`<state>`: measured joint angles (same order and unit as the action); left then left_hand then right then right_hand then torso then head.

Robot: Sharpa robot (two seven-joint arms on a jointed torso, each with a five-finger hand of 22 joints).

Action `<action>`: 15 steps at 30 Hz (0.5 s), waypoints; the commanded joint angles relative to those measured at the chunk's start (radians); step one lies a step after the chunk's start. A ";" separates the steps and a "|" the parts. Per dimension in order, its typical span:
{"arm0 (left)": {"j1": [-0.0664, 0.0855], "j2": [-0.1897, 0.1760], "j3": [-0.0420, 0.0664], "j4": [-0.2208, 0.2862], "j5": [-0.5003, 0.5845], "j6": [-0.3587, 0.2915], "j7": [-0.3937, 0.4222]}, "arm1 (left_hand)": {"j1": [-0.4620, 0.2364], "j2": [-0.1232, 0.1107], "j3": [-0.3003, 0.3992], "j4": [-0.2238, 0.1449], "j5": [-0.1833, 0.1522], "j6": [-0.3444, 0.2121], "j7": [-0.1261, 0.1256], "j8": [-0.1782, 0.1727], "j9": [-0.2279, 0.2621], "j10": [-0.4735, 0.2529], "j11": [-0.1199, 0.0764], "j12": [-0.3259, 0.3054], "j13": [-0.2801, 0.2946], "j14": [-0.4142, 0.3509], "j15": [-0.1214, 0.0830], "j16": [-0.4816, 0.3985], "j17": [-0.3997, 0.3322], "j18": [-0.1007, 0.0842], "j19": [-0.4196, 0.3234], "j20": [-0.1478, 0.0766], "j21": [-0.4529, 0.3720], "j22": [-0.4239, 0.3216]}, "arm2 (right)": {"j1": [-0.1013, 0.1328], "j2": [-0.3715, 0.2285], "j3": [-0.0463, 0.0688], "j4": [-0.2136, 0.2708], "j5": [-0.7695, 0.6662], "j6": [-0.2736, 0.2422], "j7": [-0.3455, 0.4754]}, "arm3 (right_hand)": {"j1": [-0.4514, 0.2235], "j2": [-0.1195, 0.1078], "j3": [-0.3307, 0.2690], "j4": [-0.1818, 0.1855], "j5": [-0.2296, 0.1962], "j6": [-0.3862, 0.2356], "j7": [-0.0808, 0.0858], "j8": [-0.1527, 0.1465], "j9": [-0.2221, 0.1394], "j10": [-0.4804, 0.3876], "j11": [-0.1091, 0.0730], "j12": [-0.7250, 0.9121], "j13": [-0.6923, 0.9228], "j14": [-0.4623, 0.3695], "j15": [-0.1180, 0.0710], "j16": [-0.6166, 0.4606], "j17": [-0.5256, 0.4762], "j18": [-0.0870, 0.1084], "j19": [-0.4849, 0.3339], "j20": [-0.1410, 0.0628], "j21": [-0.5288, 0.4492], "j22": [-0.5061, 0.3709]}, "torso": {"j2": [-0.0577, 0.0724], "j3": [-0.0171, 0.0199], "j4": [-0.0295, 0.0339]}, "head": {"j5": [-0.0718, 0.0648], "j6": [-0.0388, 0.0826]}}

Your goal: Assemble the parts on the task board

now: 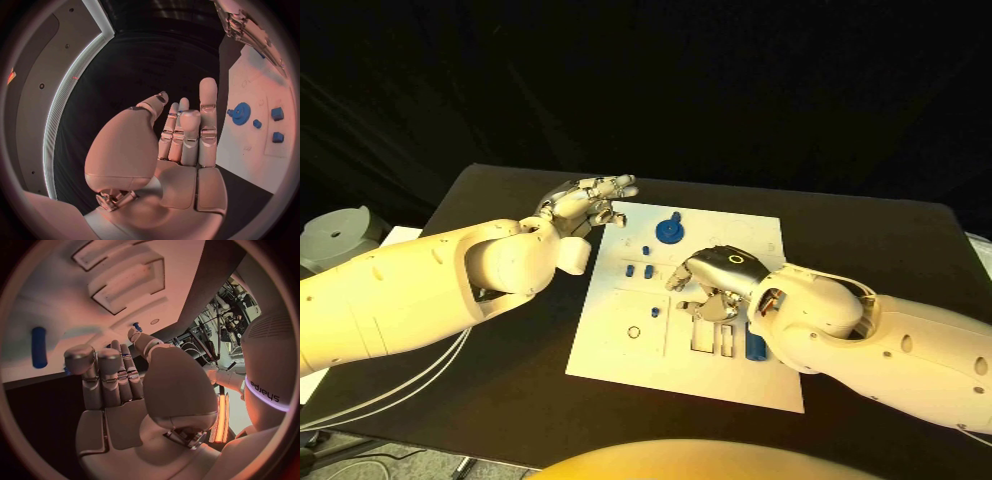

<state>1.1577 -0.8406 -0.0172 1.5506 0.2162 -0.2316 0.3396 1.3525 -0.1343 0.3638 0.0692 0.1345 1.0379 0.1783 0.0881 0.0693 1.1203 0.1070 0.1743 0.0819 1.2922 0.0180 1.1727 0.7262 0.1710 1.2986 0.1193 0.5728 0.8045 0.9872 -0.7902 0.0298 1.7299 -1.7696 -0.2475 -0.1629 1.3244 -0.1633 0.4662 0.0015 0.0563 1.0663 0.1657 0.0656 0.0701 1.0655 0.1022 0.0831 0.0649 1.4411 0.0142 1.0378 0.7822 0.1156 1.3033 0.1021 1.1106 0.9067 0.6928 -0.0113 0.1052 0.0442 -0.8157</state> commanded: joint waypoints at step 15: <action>0.000 0.001 0.000 0.002 -0.005 0.021 0.002 | 0.008 0.000 -0.003 -0.005 0.004 0.000 0.001 0.004 -0.001 -0.006 0.000 0.004 -0.001 -0.005 0.001 0.003 -0.001 0.010 -0.005 -0.005 -0.005 -0.002 | 0.075 -0.179 0.017 0.051 -0.006 0.067 -0.126 | 0.047 -0.017 -0.223 0.070 -0.007 -0.123 -0.047 -0.002 -0.005 -0.062 -0.015 -0.011 -0.001 0.020 -0.009 -0.020 -0.037 0.020 0.006 -0.005 -0.020 -0.020 | -0.003 0.0007 -0.0061 | -0.017 0.016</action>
<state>1.1577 -0.8420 -0.0172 1.5513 0.2155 -0.2308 0.3383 1.3525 -0.1343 0.3638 0.0693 0.1345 1.0379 0.1783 0.0881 0.0693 1.1203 0.1070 0.1742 0.0820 1.2922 0.0180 1.1727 0.7263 0.1709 1.2986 0.1193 0.5729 0.8036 1.0612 -0.9683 0.0464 1.7811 -1.7535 -0.2323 -0.2441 1.3659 -0.1817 0.2499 0.0682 0.0563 0.9471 0.1173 0.0655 0.0644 1.0094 0.0860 0.0713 0.0631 1.4542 0.0062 1.0223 0.7455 0.1157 1.3073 0.0982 1.0939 0.8873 0.6903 -0.0115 0.1000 0.0259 -0.8005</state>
